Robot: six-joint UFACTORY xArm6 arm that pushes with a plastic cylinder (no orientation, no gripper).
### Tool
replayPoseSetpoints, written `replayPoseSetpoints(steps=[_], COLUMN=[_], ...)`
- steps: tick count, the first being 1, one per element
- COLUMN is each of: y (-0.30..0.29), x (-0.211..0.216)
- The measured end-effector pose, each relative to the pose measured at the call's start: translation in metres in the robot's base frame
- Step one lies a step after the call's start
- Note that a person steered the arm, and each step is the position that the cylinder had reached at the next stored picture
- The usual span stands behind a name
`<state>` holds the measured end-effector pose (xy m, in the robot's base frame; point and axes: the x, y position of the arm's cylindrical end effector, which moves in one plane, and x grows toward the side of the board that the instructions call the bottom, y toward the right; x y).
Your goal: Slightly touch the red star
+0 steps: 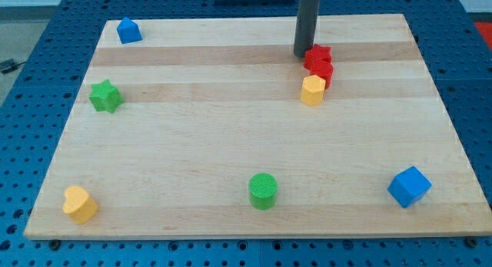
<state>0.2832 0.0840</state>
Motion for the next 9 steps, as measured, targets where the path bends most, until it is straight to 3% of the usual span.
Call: replayPoseSetpoints(steps=[1,4,6,9], y=[-0.016,-0.107,-0.07,-0.011], x=[-0.04,-0.03,0.0,0.0])
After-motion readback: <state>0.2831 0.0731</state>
